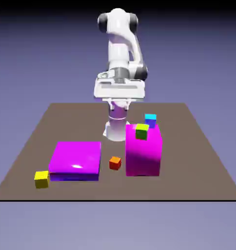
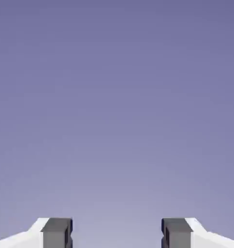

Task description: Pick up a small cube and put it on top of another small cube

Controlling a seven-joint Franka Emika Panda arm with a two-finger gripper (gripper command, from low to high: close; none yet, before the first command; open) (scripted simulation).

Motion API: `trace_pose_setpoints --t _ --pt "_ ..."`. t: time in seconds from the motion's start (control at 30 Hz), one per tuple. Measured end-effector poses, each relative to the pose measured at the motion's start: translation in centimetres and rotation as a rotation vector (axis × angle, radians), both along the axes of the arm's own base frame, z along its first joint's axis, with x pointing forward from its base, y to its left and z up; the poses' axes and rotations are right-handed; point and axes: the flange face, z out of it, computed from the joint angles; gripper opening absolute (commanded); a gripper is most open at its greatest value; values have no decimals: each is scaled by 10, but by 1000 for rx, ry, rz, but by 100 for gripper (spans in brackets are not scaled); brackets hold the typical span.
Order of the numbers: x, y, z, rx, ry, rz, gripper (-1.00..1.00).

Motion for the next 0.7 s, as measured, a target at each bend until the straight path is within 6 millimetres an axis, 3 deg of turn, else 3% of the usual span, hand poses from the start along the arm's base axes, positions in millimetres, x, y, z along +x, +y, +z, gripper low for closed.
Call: trace_pose_setpoints --t 0.17,0.47,0.7 --pt "9 -23 2 -284 -22 199 0" --pt "20 -56 -11 -797 -3 600 0" --pt "26 -64 -45 -1157 42 993 0"
